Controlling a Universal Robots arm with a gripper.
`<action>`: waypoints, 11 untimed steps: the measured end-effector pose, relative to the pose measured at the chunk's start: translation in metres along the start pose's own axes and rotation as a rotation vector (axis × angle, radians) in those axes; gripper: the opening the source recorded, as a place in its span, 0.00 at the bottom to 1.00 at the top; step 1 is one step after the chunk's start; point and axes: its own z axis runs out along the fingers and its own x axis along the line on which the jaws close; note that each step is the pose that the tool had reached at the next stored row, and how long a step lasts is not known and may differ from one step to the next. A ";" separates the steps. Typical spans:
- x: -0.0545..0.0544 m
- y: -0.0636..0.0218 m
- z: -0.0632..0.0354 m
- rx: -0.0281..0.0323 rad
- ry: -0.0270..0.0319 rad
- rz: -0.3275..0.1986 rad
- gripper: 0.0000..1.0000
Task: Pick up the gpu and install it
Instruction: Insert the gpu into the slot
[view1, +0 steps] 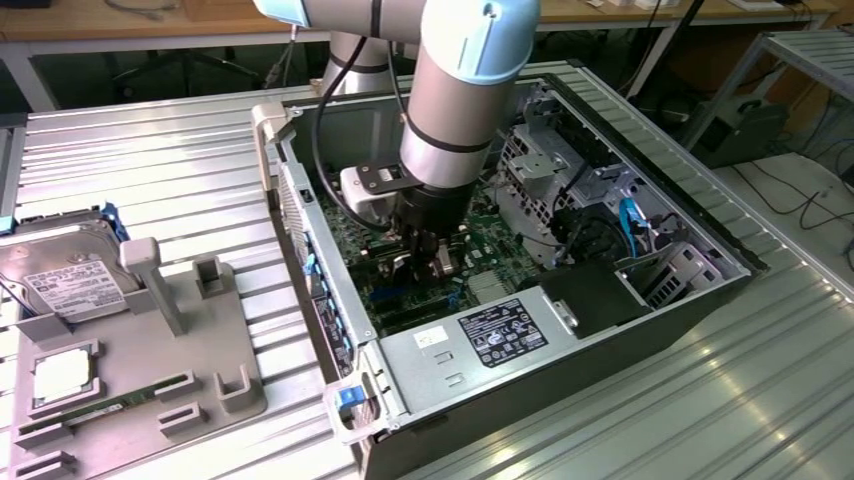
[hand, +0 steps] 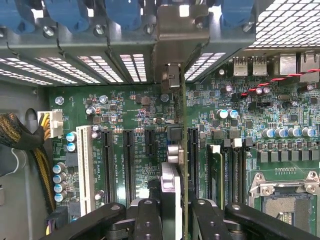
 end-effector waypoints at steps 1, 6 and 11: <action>0.000 0.0000 0.0001 0.0002 0.0023 0.000 0.28; 0.000 0.0001 -0.0001 0.0004 0.0147 0.001 0.28; 0.000 0.0001 0.0003 0.0004 0.0147 0.001 0.28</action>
